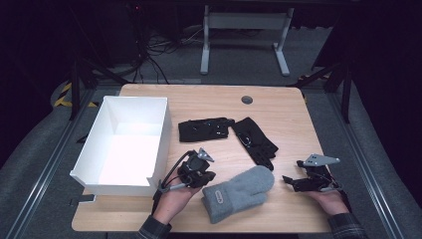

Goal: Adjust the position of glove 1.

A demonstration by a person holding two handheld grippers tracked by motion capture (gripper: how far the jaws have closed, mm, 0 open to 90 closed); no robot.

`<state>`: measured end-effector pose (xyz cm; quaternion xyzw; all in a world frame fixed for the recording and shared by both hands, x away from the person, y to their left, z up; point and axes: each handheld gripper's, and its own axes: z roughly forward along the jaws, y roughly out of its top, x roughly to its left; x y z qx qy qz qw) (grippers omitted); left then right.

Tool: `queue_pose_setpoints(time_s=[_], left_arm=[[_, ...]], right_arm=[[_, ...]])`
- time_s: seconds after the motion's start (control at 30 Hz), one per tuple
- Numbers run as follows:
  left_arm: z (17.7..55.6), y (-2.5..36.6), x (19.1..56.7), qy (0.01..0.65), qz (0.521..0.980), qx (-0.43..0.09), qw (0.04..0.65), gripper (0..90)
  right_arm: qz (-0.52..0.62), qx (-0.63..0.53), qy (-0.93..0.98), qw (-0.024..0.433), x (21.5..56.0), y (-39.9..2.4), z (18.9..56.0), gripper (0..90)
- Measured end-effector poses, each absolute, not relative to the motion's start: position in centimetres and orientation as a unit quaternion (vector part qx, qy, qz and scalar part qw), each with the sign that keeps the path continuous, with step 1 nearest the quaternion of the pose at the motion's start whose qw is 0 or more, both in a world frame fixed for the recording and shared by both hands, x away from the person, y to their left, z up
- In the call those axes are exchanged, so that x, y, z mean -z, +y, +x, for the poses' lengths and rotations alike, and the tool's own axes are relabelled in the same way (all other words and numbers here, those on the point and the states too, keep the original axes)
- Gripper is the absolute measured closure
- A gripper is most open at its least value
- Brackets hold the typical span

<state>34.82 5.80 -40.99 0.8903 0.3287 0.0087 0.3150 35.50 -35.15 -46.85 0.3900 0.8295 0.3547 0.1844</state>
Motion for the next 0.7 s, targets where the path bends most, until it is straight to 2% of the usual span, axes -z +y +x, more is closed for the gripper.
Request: queue_pose_setpoints(time_s=[0.47,0.7], left_arm=[[32.1,5.7,42.9,0.316,0.898,0.051,0.302,90.0],[31.6,5.3,43.2,0.304,0.902,0.049,0.302,85.7]], right_arm=[[0.393,-0.353,0.829,0.185,46.9,-35.0,35.5,13.0],[0.392,-0.354,0.829,0.184,46.9,-35.0,35.5,12.6]])
